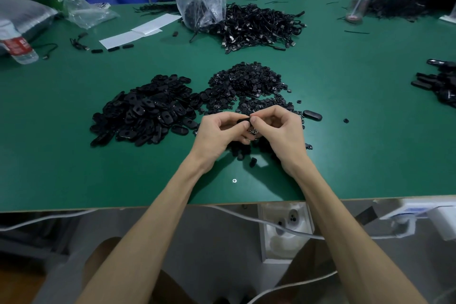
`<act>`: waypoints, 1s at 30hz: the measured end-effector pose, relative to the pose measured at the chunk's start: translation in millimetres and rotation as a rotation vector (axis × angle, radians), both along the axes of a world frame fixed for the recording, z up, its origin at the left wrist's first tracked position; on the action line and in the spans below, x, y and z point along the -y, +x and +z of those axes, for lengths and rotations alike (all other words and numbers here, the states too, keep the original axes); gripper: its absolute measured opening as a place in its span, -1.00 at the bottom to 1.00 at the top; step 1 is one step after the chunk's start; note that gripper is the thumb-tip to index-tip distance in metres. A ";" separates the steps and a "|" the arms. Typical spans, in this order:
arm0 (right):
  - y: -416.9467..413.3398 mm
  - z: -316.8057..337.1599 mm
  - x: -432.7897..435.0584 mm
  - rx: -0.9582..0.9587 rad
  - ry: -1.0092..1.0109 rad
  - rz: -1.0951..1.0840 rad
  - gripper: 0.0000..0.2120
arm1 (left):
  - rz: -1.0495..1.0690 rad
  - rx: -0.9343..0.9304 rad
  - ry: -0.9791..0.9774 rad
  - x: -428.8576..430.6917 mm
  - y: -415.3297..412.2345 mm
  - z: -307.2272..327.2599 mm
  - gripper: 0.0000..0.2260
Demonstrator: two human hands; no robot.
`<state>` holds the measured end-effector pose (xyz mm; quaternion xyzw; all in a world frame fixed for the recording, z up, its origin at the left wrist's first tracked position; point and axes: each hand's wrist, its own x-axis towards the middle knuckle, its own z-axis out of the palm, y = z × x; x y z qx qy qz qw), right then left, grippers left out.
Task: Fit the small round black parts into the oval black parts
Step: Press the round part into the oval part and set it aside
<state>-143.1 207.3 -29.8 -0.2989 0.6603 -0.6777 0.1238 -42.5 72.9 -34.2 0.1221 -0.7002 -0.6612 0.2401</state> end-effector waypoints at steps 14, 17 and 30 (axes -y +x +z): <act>-4.2 -0.7 -0.9 0.097 -0.153 -0.213 -0.91 | 0.359 -0.039 -0.290 -1.6 -1.2 5.7 -0.80; -11.4 -2.7 -3.8 0.209 -0.214 -0.407 -0.89 | 0.631 0.029 -0.380 8.0 2.2 7.4 -0.74; -12.9 -6.6 0.8 0.164 -0.072 -0.398 -0.35 | 0.765 0.693 -0.852 84.6 22.3 6.7 -0.66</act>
